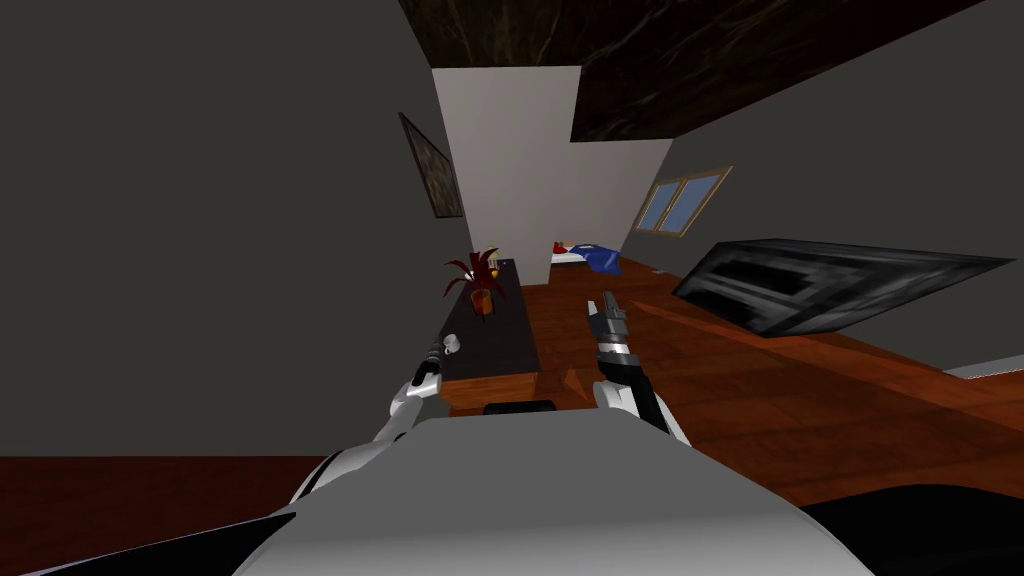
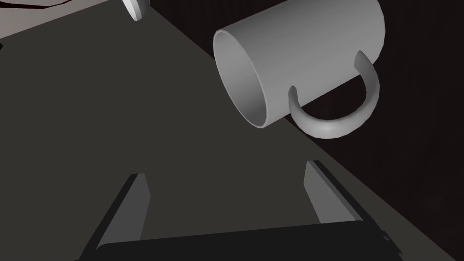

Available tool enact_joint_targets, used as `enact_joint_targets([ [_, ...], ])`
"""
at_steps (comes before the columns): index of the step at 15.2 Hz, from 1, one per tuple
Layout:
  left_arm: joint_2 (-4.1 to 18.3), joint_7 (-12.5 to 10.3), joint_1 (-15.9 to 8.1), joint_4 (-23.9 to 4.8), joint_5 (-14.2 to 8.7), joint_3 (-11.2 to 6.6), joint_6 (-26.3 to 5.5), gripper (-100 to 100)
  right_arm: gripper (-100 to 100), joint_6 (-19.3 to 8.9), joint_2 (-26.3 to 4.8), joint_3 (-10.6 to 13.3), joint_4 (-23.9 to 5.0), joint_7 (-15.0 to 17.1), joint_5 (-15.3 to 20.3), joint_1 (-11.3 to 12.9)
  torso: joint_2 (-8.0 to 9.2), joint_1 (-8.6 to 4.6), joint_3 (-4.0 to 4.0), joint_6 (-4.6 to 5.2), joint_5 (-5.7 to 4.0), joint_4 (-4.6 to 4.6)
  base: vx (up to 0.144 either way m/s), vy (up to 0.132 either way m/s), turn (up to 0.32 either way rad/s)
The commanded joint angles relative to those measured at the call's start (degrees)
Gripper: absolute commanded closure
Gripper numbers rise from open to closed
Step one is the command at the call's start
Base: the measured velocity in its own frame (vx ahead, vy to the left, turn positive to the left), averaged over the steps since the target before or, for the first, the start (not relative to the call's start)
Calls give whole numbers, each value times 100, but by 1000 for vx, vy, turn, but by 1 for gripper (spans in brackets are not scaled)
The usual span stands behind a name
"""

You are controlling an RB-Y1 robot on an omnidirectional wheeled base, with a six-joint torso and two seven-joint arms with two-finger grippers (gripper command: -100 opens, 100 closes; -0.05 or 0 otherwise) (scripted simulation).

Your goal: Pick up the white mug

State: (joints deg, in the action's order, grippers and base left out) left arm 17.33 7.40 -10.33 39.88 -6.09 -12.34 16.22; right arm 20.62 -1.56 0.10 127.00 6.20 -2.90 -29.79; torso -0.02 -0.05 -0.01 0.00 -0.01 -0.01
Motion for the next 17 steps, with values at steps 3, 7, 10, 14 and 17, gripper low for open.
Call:
enact_joint_targets([
  [3, 34, 48, -241, -602, 0, -42, -59, -100, 0, 0, 0, 0, 0, 0, 0, 0, 0, -1, 0, 0, -1, 0, 5, -17, -15],
  [7, 52, 80, -408, -1019, 2, -69, -99, -100, 0, 0, 0, 0, 0, 0, 0, 0, -2, -2, -1, 0, -1, 0, 7, -17, -12],
  [10, 63, 104, -541, -1322, 4, -88, -129, -100, 0, 0, 0, 0, 0, 0, 0, 0, -3, -3, -1, 1, -1, 0, 10, -20, -16],
  [14, 84, 96, -619, -1481, 5, -81, -121, -100, 0, 0, 0, 0, 0, 0, 0, 0, -5, -7, -3, 1, -2, -1, 14, -23, -18],
  [17, -152, 201, -608, -1346, 327, -501, -173, -100, 0, 0, -1, 0, 0, 0, 0, 0, 0, 16, 0, 2, 2, 1, 3, 49, -57],
])
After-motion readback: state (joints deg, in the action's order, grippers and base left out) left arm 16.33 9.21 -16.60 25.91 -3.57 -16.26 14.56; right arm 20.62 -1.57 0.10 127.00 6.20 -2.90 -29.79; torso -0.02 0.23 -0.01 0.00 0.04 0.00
